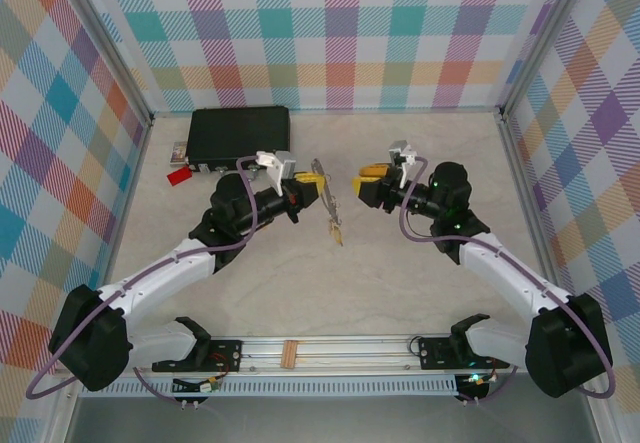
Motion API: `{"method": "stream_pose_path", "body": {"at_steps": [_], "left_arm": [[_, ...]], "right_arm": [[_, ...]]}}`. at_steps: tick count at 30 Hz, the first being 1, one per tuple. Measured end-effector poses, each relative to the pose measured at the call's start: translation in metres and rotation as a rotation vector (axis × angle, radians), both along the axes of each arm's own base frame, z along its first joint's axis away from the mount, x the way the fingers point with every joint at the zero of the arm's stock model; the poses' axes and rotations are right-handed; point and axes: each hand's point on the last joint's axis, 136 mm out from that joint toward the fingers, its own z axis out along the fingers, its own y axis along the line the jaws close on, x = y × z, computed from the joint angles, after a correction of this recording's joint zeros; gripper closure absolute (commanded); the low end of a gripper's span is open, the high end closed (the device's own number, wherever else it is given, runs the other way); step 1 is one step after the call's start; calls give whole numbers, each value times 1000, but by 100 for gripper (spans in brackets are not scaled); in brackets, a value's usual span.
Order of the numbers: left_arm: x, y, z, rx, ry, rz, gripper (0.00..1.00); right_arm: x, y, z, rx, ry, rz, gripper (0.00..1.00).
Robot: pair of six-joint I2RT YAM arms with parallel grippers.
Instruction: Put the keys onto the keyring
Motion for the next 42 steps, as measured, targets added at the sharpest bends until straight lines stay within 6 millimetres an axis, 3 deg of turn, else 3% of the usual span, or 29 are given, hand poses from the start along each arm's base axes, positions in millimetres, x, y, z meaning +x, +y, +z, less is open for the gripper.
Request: {"method": "stream_pose_path", "body": {"at_steps": [8,21,32,42], "left_arm": [[-1,-7,-7,138,-168,148,100],[-5,10,-23,261,-402,296,100],[-7,10,-17,265,-449,304,100],[-9,4,-23,268,-403,261,100]], "right_arm": [[2,3,-12,-15,37,13,55],[5,7,-26,-22,96,35,54],[3,8,-25,-21,96,46,54],[2,9,-25,-21,95,52,54]]}}
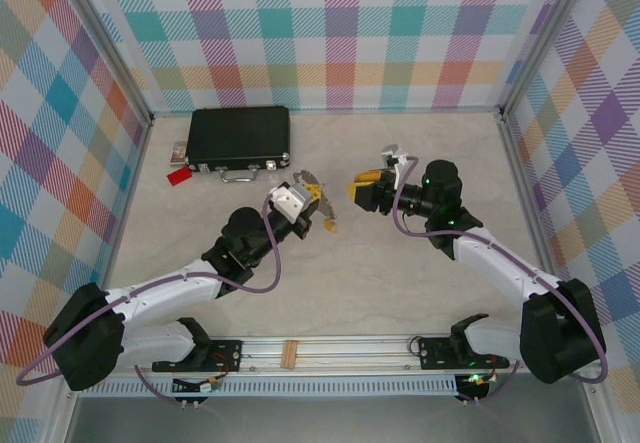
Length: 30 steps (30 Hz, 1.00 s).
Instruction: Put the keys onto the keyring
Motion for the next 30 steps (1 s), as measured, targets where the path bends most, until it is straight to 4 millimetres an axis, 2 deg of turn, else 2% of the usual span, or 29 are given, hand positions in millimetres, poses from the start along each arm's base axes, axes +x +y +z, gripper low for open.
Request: {"method": "stream_pose_path", "body": {"at_steps": [11,20,30], "left_arm": [[-6,-14,6,-63,148,-131,100],[-11,-15,4,-104,253,-230,100],[-16,-17,4,-110,315,-308,100]], "right_arm": [[-9,0,10,15,-25,32,56],[-22,4,14,23,-35,105,66],[-44,26,12,-5,-32,265,67]]}}
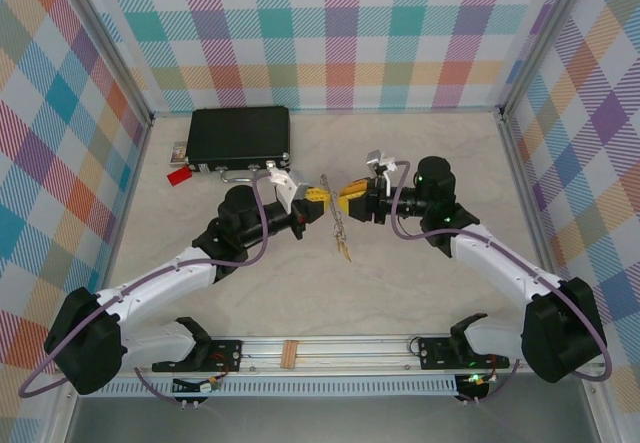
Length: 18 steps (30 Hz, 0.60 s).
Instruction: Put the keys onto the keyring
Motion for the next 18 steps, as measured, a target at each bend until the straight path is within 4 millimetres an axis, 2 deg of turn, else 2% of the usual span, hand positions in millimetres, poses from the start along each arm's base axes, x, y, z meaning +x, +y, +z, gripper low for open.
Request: {"method": "stream_pose_path", "body": {"at_steps": [4,11,18], "left_arm": [[-3,-2,-2,3,21,-28,100],[-5,-3,-8,21,53,-57,100],[-8,-5,-6,22,60,-83,100]], "right_arm": [[-3,2,-5,-12,12,23,71],[-3,4,-11,-34,27,38,74],[-3,5,-13,-39,22,44,72]]}}
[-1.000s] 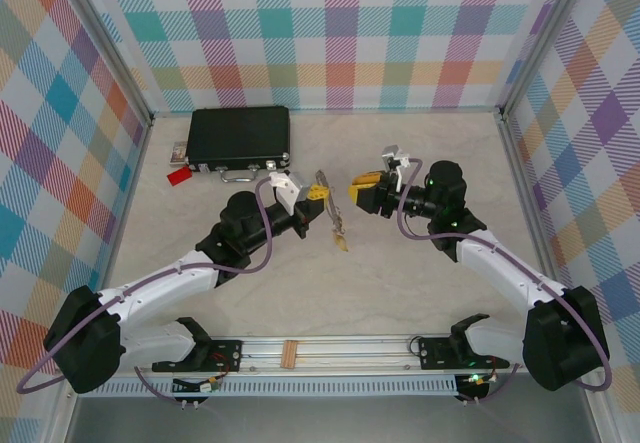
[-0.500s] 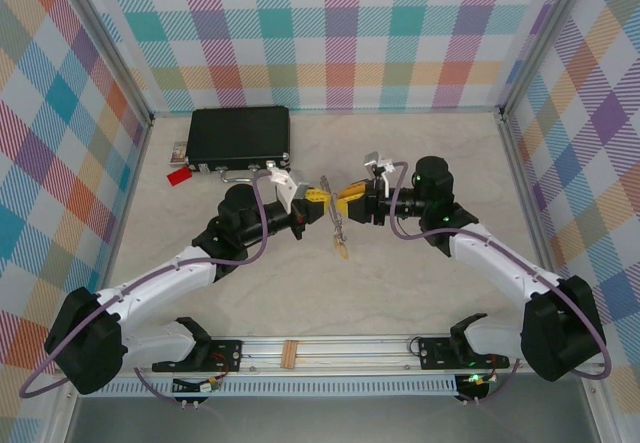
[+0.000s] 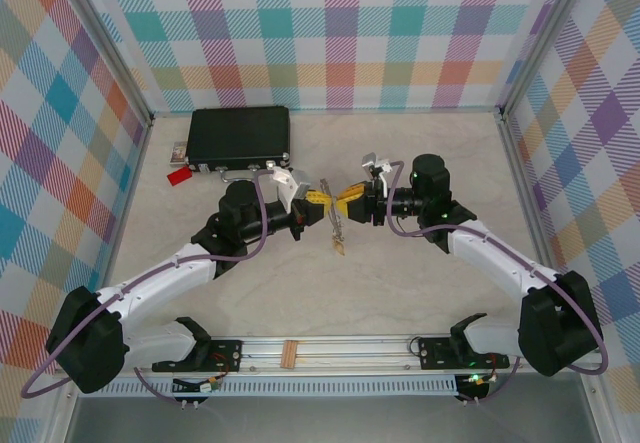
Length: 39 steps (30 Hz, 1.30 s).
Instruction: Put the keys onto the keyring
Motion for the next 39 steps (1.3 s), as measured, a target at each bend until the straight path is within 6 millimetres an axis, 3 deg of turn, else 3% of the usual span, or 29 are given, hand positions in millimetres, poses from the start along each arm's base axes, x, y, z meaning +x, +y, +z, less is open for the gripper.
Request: {"method": "stream_pose_path", "body": {"at_steps": [3,6,14,16,18,21,30,39], "left_arm": [[-2,-2,1,-1,7,-19,100],[-4,-4,2,-4,8,-38,100],[-1,-4,0,2,15,-32,100],[0,-4,-2,3,18,-30,96],[0,-4,-2,2,22,-30,72],[4,-2,0,-13,37,-4,62],[24,45,45,-215,22,201,55],[26,46,41,-239,52,214,55]], "right_arm": [[0,1,-1,-1,2,4,65],[0,2,-2,-5,4,4,67],[-2,2,-2,-3,0,18,100],[-3,2,-2,-5,4,17,100],[-3,2,-3,-6,4,16,100],[0,2,-1,-5,-3,-1,100],[4,-9,13,16,-84,-107,100],[17,-21,13,-8,-144,-256,100]]}}
